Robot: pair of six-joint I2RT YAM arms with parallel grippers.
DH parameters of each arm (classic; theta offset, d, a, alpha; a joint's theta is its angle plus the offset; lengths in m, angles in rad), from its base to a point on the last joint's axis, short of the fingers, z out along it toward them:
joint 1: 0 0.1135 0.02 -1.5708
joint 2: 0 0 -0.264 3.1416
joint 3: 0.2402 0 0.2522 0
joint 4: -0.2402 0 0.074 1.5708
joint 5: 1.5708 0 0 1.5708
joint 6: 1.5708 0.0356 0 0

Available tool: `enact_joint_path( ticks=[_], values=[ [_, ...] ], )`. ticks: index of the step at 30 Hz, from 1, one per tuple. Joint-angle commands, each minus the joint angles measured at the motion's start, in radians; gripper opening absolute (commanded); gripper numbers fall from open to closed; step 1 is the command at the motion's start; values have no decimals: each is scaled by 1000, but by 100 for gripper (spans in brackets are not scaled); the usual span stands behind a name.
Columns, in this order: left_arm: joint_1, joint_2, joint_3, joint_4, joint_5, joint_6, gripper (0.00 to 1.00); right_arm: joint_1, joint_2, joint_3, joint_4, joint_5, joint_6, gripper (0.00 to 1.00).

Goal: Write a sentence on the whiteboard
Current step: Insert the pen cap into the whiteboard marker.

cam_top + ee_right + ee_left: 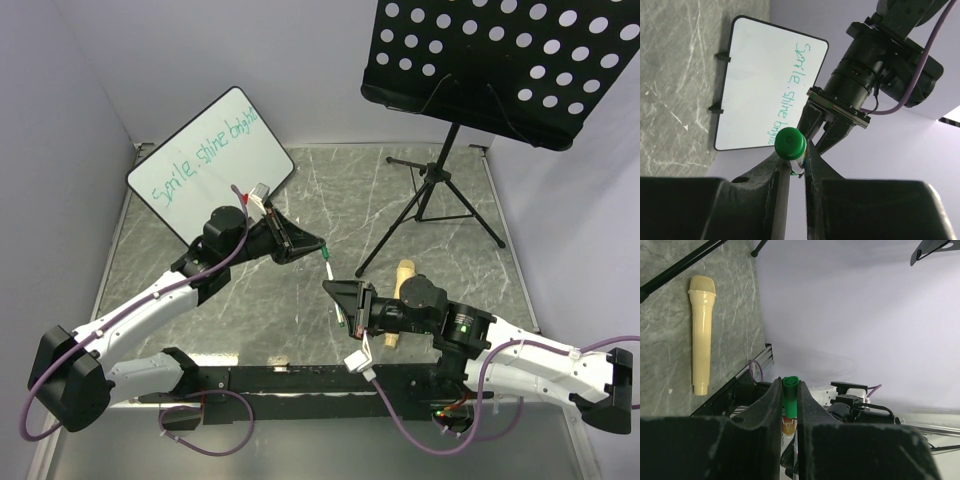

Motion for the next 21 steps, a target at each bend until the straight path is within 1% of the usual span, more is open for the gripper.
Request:
enact_joint_path(
  ticks=[1,21],
  values=[
    [5,-15,3,9,11,13,1,-5,-3,43,29,-4,-6,0],
    [11,-40,-31,85,36,-39,1,-5,-14,36,-8,-11,4,0]
  ],
)
